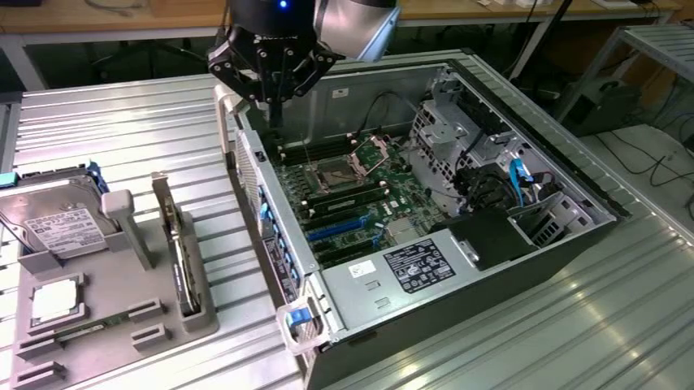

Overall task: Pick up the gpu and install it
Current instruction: 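Reach for the gpu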

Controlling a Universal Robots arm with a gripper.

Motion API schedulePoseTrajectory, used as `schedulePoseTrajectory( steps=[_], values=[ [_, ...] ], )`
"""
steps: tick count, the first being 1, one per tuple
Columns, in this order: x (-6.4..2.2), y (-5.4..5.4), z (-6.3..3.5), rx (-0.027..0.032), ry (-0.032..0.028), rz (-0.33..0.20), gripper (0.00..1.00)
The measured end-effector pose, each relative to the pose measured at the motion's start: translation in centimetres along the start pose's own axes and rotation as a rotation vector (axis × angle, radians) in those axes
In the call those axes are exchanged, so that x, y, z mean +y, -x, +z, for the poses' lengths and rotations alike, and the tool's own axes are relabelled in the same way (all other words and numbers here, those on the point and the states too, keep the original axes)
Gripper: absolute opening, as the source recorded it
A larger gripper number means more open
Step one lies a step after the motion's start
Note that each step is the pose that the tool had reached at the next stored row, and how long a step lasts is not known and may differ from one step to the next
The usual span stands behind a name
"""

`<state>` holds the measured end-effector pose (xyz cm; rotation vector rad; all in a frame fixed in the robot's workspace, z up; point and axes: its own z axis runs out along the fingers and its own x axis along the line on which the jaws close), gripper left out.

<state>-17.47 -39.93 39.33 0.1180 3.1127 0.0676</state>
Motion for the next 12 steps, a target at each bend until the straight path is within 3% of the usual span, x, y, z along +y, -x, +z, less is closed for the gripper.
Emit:
schedulePoseTrajectory(
  steps=[12],
  values=[
    [-0.17,-1.8,0.0,0.002,-0.0001,0.0,0.11]
  ],
)
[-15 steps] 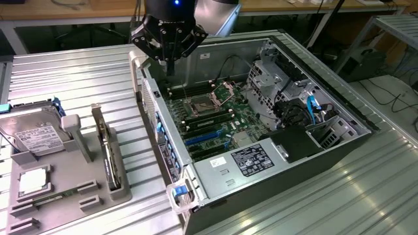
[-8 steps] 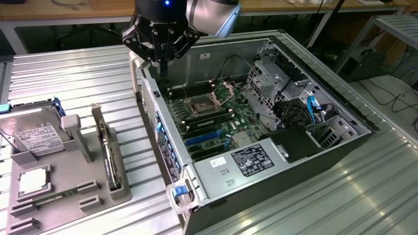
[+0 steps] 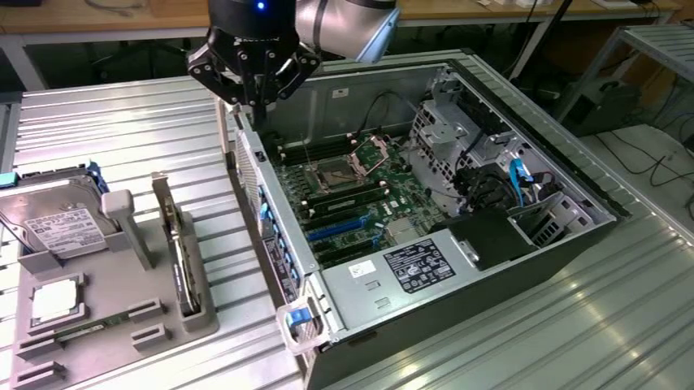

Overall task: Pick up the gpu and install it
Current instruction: 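Reach for the gpu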

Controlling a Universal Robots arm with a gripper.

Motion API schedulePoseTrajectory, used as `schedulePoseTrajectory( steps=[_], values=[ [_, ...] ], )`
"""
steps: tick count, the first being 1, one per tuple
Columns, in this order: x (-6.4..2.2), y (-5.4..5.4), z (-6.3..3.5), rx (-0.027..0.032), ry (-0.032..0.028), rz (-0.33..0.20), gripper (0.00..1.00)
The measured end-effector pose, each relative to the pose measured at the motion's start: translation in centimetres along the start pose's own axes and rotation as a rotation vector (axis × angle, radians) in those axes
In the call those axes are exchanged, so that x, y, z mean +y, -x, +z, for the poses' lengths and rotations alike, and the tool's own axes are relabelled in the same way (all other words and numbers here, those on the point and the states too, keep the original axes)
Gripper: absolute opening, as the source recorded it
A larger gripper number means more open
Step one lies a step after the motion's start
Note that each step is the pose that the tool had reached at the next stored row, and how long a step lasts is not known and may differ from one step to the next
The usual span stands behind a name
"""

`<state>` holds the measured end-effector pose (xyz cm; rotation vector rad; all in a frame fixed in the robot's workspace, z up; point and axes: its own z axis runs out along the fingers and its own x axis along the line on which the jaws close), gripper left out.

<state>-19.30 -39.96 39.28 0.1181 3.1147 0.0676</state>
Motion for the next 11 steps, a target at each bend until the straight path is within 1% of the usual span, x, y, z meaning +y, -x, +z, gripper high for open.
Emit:
schedulePoseTrajectory(
  steps=[11],
  values=[
    [-0.17,-1.7,0.0,0.0045,-0.0004,0.0,0.11]
  ],
)
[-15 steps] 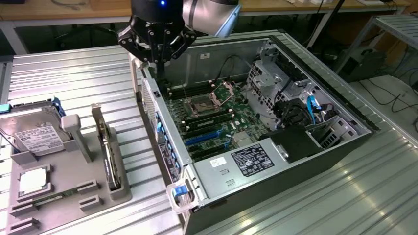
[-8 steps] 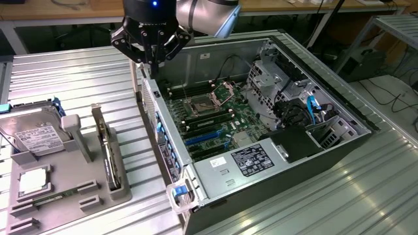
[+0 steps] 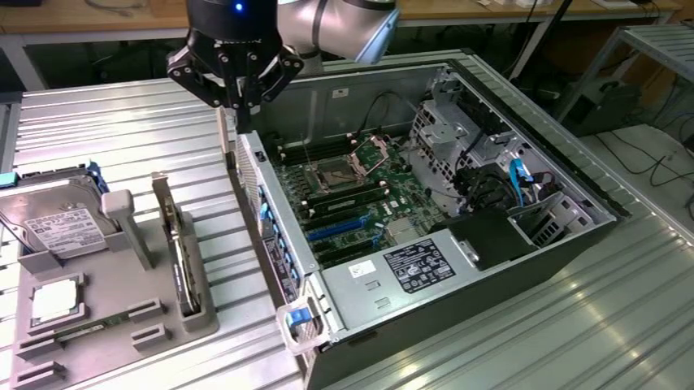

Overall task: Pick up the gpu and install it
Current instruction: 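Reach for the gpu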

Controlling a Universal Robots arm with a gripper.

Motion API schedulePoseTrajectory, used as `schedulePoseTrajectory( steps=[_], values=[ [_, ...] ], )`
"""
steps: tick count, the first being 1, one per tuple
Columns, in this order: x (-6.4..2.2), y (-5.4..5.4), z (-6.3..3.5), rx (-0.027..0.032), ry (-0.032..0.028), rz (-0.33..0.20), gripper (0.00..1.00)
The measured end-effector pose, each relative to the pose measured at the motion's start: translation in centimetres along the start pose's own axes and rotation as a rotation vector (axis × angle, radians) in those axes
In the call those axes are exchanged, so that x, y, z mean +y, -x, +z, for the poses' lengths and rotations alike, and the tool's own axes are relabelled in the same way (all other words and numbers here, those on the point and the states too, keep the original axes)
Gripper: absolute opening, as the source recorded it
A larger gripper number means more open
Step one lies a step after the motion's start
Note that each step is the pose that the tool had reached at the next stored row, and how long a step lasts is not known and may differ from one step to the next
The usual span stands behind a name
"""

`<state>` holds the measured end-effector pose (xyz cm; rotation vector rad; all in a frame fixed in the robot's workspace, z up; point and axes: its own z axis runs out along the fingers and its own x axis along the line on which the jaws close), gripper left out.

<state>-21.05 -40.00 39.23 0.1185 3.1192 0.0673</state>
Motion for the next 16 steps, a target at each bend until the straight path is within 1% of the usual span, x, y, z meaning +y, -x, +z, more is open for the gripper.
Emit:
schedulePoseTrajectory(
  steps=[6,13,16],
  values=[
    [-0.11,-1.0,0.0,0.0022,-0.0001,0.0,0.11],
    [-0.27,-2.4,-0.02,0.0034,-0.0003,0.0,0.11],
    [-0.41,-3.5,-0.03,0.0039,-0.0003,0.0,0.11]
  ],
)
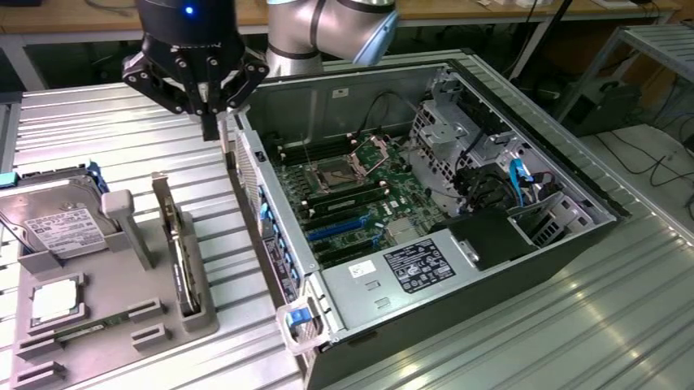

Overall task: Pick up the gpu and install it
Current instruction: 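Reach for the gpu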

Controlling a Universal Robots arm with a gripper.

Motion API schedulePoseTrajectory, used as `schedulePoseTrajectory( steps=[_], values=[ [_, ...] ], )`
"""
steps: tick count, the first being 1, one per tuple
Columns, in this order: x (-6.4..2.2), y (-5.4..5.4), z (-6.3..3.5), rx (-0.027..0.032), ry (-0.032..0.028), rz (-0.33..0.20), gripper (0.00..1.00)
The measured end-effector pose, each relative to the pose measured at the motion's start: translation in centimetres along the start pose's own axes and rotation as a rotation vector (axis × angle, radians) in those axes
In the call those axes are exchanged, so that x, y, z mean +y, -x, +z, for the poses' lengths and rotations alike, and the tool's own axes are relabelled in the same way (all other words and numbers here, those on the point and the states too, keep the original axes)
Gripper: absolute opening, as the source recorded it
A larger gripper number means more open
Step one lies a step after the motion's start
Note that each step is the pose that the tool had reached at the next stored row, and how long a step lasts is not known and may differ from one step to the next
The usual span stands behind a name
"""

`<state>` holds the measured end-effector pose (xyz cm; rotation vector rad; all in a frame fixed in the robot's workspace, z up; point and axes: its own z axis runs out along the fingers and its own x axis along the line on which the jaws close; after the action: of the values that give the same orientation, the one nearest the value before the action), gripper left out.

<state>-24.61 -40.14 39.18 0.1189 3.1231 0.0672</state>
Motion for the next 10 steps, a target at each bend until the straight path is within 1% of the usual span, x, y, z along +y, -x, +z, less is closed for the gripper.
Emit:
schedulePoseTrajectory(
  steps=[10],
  values=[
    [-0.3,-2.1,-0.01,0.0017,-0.0001,0.0,0.11]
  ],
)
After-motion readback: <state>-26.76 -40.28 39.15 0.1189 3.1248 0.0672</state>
